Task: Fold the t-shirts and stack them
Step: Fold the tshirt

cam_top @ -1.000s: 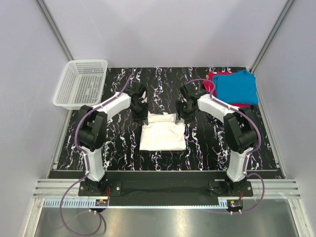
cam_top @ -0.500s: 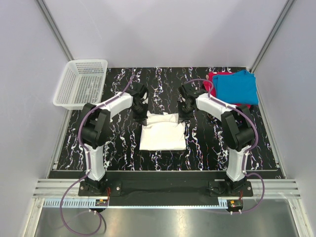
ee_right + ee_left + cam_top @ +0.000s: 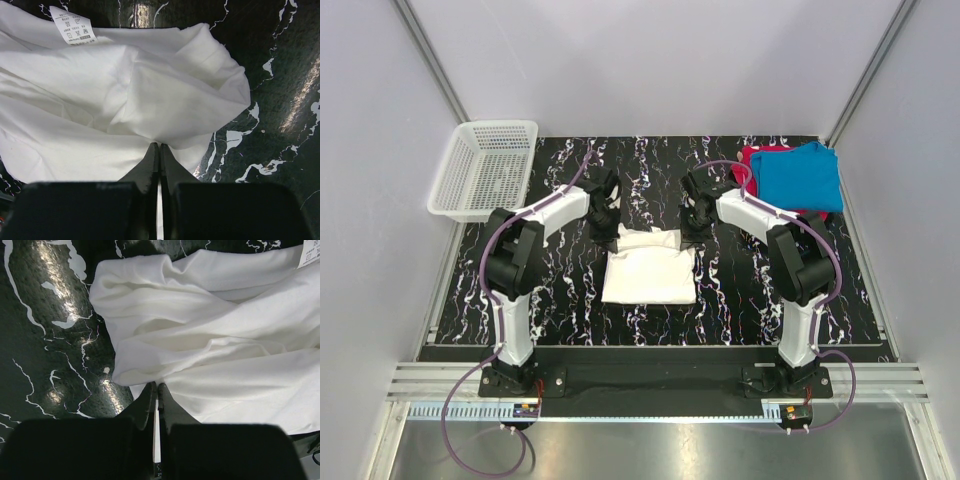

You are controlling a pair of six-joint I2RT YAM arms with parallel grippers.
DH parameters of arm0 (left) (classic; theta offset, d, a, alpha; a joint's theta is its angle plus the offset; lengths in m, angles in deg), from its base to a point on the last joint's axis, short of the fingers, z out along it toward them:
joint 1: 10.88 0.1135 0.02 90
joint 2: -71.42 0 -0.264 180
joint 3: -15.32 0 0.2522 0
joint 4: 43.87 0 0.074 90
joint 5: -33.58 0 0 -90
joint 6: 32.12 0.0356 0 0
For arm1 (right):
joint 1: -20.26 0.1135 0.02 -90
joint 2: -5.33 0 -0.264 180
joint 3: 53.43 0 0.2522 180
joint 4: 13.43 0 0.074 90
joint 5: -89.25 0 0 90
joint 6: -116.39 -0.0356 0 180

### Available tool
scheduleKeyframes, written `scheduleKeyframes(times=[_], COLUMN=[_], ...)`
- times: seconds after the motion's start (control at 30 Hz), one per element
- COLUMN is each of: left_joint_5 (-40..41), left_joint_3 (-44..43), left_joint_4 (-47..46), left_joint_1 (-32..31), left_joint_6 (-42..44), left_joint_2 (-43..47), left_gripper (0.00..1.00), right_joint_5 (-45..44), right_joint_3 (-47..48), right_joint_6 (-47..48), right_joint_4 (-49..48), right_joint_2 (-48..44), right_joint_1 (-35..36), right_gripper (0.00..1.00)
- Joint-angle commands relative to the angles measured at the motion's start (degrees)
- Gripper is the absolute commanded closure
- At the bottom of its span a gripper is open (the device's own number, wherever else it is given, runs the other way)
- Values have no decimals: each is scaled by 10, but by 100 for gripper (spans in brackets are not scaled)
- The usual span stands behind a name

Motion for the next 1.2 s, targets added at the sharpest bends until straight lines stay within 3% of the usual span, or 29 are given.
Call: scheduleKeyframes(times=[0.0,0.63,1.17], left_joint_5=[22,35,44], left_joint_3=[-35,-65,-188], left_joint_4=[-8,-7,4], left_joint_1=[1,1,1], left_joint_6=[1,-18,-21], left_joint_2=[43,71,14], left_gripper=[100,100,100], right_joint_5=[-2,-29,-29], right_joint_3=[23,19,55], right_joint_6=[2,6,17], right_joint_4=[-3,-4,-26], right_joint_2=[-27,-101,-101], right_joint_1=[-2,-5,-17], right_gripper=[100,100,100])
